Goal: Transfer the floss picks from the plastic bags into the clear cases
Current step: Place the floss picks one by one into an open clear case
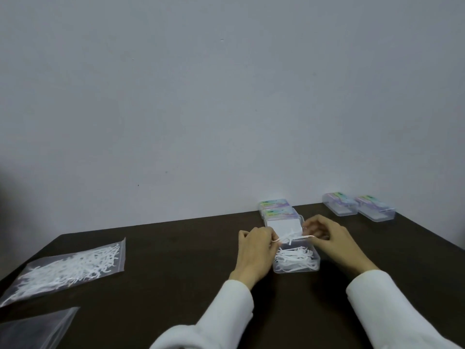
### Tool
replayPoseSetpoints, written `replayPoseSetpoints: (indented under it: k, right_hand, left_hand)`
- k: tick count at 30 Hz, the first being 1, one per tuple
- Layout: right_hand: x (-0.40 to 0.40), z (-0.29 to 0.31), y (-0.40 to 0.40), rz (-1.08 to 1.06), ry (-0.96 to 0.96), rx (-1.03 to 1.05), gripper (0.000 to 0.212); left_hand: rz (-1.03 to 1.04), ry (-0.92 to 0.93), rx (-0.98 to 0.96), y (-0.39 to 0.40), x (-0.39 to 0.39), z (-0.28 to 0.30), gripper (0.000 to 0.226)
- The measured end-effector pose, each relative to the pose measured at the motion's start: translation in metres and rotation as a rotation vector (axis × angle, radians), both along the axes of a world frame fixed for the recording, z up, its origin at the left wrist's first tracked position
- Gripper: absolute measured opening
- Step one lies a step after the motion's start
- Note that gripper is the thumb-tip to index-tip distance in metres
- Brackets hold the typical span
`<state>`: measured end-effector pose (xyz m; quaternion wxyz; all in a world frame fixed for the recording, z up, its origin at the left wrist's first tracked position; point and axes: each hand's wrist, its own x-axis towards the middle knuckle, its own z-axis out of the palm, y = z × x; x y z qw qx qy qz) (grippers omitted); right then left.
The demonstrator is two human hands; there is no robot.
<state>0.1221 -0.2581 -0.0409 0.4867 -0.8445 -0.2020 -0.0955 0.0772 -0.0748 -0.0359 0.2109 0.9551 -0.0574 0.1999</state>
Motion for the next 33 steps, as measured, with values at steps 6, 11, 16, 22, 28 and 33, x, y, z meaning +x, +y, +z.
replayPoseSetpoints:
  k: [6, 11, 16, 22, 28, 33]
  right_hand:
    - [-0.003, 0.003, -0.002, 0.080, 0.062, -0.042, 0.016]
    - [0.000, 0.011, -0.011, -0.013, 0.052, 0.159, 0.011]
    - [0.000, 0.011, -0.014, -0.068, 0.035, 0.262, 0.013]
    - [0.000, 0.007, -0.007, -0.044, 0.035, 0.181, 0.013]
    - [-0.003, 0.007, -0.003, -0.035, 0.043, 0.118, 0.012]
    - [-0.008, 0.005, 0.003, 0.050, 0.025, -0.036, 0.014]
  left_hand:
    - [0.020, -0.011, 0.185, -0.012, 0.006, 0.001, 0.016]
    - [0.021, -0.035, 0.051, -0.012, 0.004, -0.002, 0.014]
    - [-0.031, -0.036, -0.033, -0.018, 0.005, -0.003, 0.013]
    - [-0.117, 0.124, -0.274, -0.014, 0.010, -0.004, 0.017]
    - [-0.122, 0.040, -0.746, 0.001, 0.011, -0.008, 0.024]
    - [-0.141, 0.150, -0.737, 0.012, 0.014, -0.018, 0.024]
